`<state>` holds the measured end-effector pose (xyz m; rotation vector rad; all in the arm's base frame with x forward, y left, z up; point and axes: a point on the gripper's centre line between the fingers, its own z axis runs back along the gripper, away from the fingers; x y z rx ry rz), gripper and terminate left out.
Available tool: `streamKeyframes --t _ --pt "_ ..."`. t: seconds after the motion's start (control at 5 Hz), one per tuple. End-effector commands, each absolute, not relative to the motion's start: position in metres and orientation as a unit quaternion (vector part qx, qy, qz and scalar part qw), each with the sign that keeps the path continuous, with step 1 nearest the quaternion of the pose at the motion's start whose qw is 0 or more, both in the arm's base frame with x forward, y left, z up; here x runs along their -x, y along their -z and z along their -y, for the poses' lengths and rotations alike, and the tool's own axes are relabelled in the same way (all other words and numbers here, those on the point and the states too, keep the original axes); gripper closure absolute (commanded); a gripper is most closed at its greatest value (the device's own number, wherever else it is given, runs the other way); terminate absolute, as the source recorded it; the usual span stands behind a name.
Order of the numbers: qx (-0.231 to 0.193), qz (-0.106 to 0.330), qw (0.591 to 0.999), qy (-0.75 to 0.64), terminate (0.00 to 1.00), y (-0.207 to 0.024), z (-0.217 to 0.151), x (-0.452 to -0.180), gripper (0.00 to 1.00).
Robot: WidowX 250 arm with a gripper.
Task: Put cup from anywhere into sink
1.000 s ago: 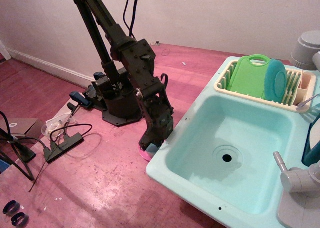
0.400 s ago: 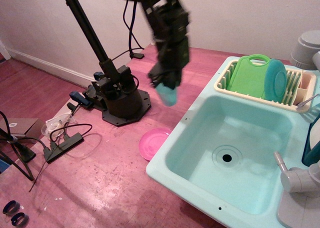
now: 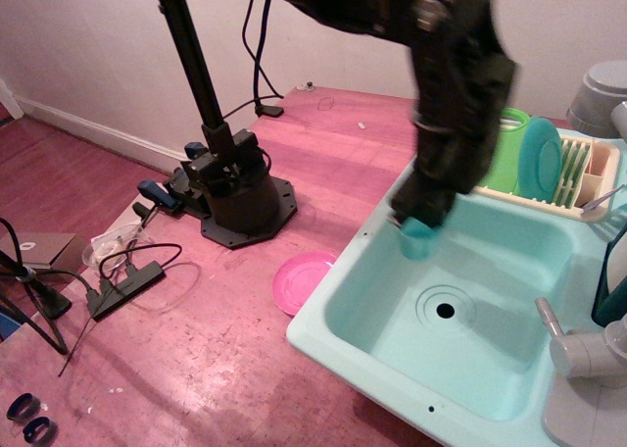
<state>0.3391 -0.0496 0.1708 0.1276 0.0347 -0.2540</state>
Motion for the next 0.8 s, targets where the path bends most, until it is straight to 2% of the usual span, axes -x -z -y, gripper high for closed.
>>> streamKeyframes --t 0.0,0.2,0.6 --pt "-0.047 -0.010 0.989 0.137 0.00 -0.164 0.071 -0.351 1.00" --pt "-0.035 -0.011 0.989 0.143 0.00 -0.161 0.076 -0.336 0.00" --pt "-0.041 -0.007 0.990 0.133 0.00 -0.167 0.072 -0.328 0.00"
